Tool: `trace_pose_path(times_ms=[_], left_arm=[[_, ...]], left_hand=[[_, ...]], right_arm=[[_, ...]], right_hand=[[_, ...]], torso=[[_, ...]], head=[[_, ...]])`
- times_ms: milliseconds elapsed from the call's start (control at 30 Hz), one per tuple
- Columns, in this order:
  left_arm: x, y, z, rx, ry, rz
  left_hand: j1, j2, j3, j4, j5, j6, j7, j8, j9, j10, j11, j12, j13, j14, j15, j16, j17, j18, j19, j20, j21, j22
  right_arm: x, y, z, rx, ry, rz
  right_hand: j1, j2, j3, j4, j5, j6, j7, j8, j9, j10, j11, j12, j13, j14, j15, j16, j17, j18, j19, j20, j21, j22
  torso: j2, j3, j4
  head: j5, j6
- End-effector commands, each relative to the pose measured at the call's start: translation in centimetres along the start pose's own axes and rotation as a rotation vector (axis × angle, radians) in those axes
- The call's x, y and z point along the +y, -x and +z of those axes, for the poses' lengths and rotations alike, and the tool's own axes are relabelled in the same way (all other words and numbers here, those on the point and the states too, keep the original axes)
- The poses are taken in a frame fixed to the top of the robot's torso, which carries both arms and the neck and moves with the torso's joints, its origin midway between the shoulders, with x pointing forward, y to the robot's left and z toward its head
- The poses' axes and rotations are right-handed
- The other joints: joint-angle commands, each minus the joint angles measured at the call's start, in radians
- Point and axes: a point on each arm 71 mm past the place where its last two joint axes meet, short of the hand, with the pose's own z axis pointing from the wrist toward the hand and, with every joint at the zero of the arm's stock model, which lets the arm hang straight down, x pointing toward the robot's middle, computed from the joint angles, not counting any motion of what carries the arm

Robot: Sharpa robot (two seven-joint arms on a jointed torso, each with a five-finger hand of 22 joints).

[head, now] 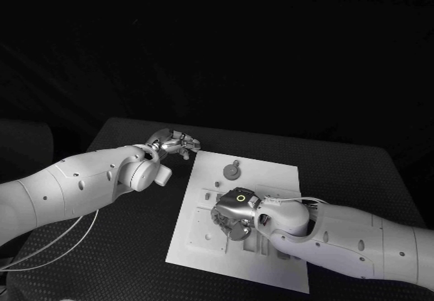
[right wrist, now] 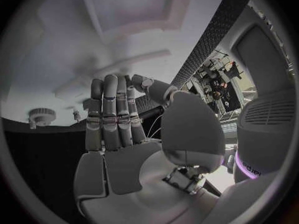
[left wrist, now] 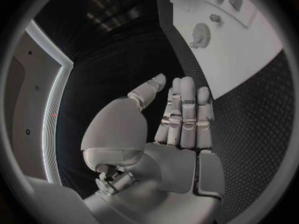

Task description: Assemble the parts on the task board

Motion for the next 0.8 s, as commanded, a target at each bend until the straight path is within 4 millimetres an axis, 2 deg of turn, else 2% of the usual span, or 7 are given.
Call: trace_pose_path(times_ms=[33,133,300,400,600,700,800], left_arm=[[-0.1,-0.2,0.0,0.016,-0.003,-0.008],[-0.1,-0.1,0.0,0.015,-0.002,-0.008],[0.0,0.0,-0.1,0.014,0.001,-0.007],[0.0,0.1,-0.1,0.011,0.003,-0.007],[0.1,0.3,-0.1,0.006,0.004,-0.006],[0.1,0.4,-0.1,0.006,0.005,-0.006],[0.1,0.4,-0.1,0.007,0.004,-0.006]], left_hand=[[-0.012,-0.001,-0.002,0.005,0.001,-0.008,0.0,0.004,-0.001,0.001,0.002,-0.004,0.002,0.009,0.001,-0.007,0.002,-0.011,0.006,-0.048,-0.005,0.001],[-0.012,-0.001,-0.002,0.005,0.001,-0.008,0.0,0.004,-0.002,0.0,0.002,-0.004,0.002,0.009,0.001,-0.007,0.002,-0.011,0.006,-0.048,-0.005,0.001],[-0.012,-0.001,-0.002,0.005,0.001,-0.008,0.0,0.004,-0.002,0.0,0.002,-0.005,0.002,0.009,0.001,-0.007,0.002,-0.011,0.006,-0.048,-0.006,0.001],[-0.011,-0.001,-0.002,0.005,0.0,-0.009,0.0,0.004,-0.002,0.0,0.002,-0.005,0.002,0.009,0.001,-0.007,0.002,-0.01,0.007,-0.049,-0.006,0.002],[-0.011,-0.001,-0.002,0.005,0.0,-0.009,0.0,0.004,-0.002,-0.001,0.002,-0.005,0.002,0.009,0.001,-0.007,0.002,-0.01,0.008,-0.049,-0.005,0.002],[-0.01,-0.001,-0.002,0.005,0.0,-0.009,0.0,0.004,-0.002,-0.001,0.002,-0.005,0.002,0.01,0.001,-0.007,0.003,-0.01,0.009,-0.049,-0.005,0.002],[-0.01,-0.001,-0.002,0.005,0.0,-0.009,0.0,0.004,-0.002,-0.001,0.002,-0.005,0.002,0.01,0.001,-0.007,0.003,-0.01,0.009,-0.049,-0.005,0.002]], right_arm=[[-0.4,-0.8,-0.4,0.021,-0.02,0.021],[-0.5,-0.7,-0.7,0.01,-0.024,0.023],[-0.5,-0.5,-1.2,-0.007,-0.035,0.022],[-0.8,0.1,-1.6,-0.025,-0.043,0.011],[-1.7,1.7,-2.6,-0.075,-0.062,-0.005],[-2.3,2.7,-3.2,-0.108,-0.079,0.001],[-3.7,4.0,-3.9,-0.134,-0.105,0.033]], right_hand=[[-0.007,-0.009,-0.025,-0.008,0.01,-0.031,0.013,-0.017,-0.005,-0.048,0.023,-0.013,-0.021,-0.02,0.009,-0.015,-0.005,-0.003,-0.015,0.002,-0.001,0.009],[-0.034,-0.014,-0.071,-0.038,0.014,-0.09,0.038,-0.048,-0.018,-0.119,0.046,-0.015,-0.038,-0.034,0.02,-0.027,-0.006,-0.005,-0.036,0.006,-0.004,0.016],[-0.07,-0.016,-0.132,-0.074,0.011,-0.143,0.064,-0.072,-0.032,-0.189,0.068,-0.013,-0.061,-0.058,0.038,-0.041,-0.004,-0.004,-0.064,0.018,-0.013,0.022],[-0.073,-0.017,-0.143,-0.078,-0.01,-0.148,0.066,-0.072,-0.033,-0.196,0.07,-0.011,-0.065,-0.062,0.04,-0.043,-0.002,-0.003,-0.067,0.02,-0.014,0.024],[-0.075,-0.017,-0.145,-0.078,-0.011,-0.148,0.065,-0.072,-0.033,-0.197,0.07,-0.01,-0.065,-0.061,0.04,-0.042,-0.002,-0.003,-0.067,0.02,-0.014,0.024],[-0.078,-0.018,-0.147,-0.079,-0.027,-0.149,0.062,-0.07,-0.032,-0.199,0.069,-0.009,-0.068,-0.059,0.038,-0.04,0.001,-0.003,-0.064,0.019,-0.011,0.027],[-0.07,-0.018,-0.125,-0.074,-0.047,-0.144,0.059,-0.062,-0.03,-0.192,0.066,-0.004,-0.07,-0.056,0.036,-0.038,0.005,-0.003,-0.059,0.016,-0.009,0.028]], torso=[[0.0,0.0,0.0004],[0.0,0.0004,-0.0001],[0.0,0.0004,-0.0005],[0.0,0.0008,-0.0001],[0.0,0.0014,-0.0014],[0.0,0.0021,-0.0017],[0.0,0.0026,-0.0014]], head=[[-0.001,0.001],[-0.001,0.002],[-0.002,0.002],[-0.003,0.0],[-0.009,0.007],[-0.013,0.011],[-0.017,0.017]])
